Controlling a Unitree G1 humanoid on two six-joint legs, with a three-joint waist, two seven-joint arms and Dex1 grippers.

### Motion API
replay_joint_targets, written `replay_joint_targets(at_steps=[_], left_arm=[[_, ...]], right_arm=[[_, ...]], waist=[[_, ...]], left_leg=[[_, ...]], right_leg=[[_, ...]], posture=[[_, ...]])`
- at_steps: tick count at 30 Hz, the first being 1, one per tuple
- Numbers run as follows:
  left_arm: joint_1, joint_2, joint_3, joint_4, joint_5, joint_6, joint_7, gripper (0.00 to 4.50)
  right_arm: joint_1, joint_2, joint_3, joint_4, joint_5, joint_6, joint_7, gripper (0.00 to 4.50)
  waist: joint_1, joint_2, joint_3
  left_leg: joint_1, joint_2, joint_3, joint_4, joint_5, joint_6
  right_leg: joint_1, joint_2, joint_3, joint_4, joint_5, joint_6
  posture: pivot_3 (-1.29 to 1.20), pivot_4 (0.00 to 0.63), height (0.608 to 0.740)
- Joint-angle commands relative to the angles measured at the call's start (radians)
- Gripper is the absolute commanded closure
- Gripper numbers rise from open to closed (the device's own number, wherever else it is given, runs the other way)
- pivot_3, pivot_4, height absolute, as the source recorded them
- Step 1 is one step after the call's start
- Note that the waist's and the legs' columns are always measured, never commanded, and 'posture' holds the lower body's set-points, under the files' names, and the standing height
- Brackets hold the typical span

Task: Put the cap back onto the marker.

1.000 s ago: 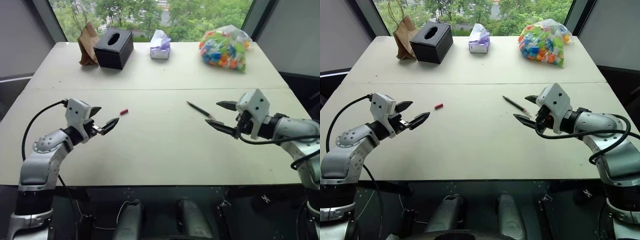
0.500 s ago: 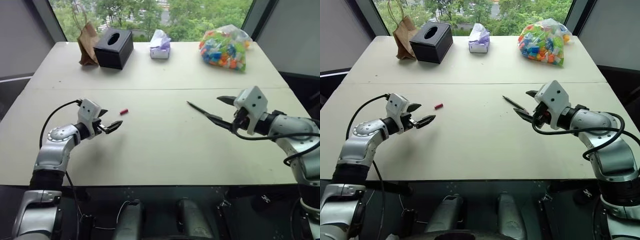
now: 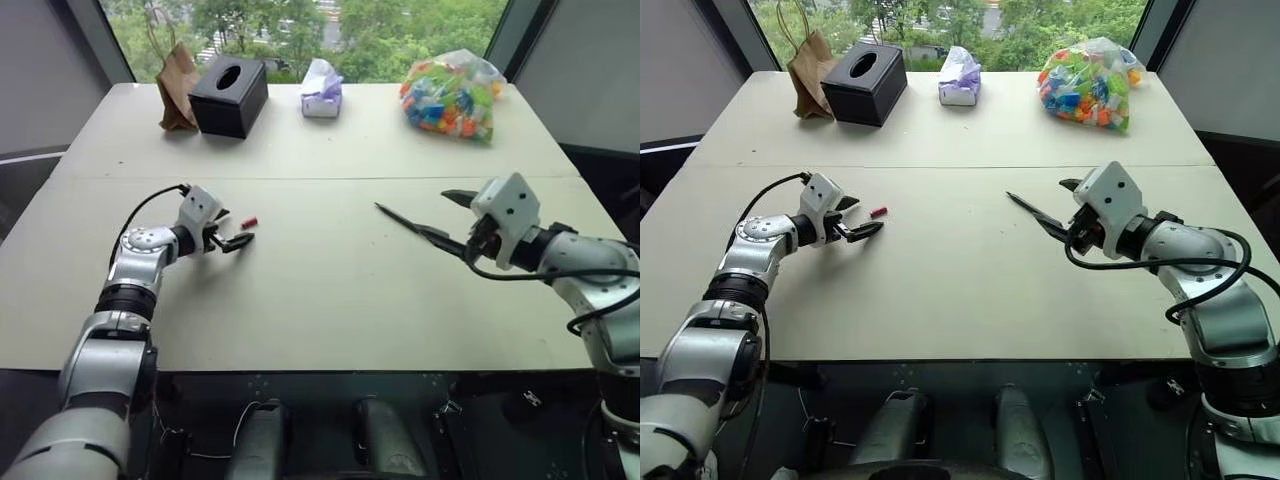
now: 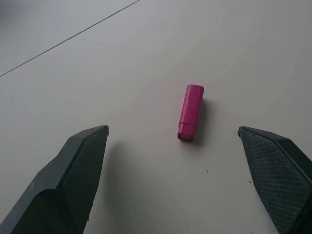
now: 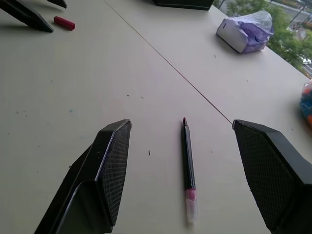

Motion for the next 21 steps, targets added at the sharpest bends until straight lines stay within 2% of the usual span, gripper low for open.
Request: replay_joint_targets(at_steps=[1, 15, 18, 21], left_arm=[[-0.055, -0.017, -0.009, 0.077, 0.031, -0.054, -0.012, 0.05], [-0.120, -0.039, -0.004, 0.220, 0.094, -0.109, -0.006, 0.05], [-0.122, -0.037, -0.004, 0.235, 0.101, -0.113, 0.000, 0.91], [-0.125, -0.037, -0.004, 0.246, 0.106, -0.114, 0.001, 2.42]], right_arm=[[0.012, 0.007, -0.036, -0.056, -0.006, -0.012, -0.026, 1.07], [0.038, 0.009, -0.039, -0.090, -0.009, -0.003, -0.079, 1.07], [0.047, 0.012, -0.038, -0.103, -0.010, 0.002, -0.094, 1.07], [0.056, 0.014, -0.039, -0.118, -0.010, 0.011, -0.106, 1.07]], waist=[[0.000, 0.000, 0.000], [-0.001, 0.000, 0.000], [-0.001, 0.000, 0.000], [-0.003, 0.000, 0.000]], left_leg=[[0.000, 0.000, 0.000, 0.000, 0.000, 0.000], [0.000, 0.000, -0.001, 0.000, 0.000, 0.000], [0.000, 0.000, -0.001, 0.000, 0.000, 0.000], [0.001, 0.000, -0.001, 0.000, 0.000, 0.000]], right_leg=[[0.000, 0.000, 0.000, 0.000, 0.000, 0.000], [0.000, 0.000, 0.000, 0.000, 0.000, 0.000], [0.000, 0.000, 0.000, 0.000, 0.000, 0.000], [0.001, 0.000, 0.000, 0.001, 0.000, 0.000]], posture=[[0.00, 0.150, 0.740], [0.00, 0.150, 0.740], [0.00, 0.150, 0.740], [0.00, 0.150, 0.740]])
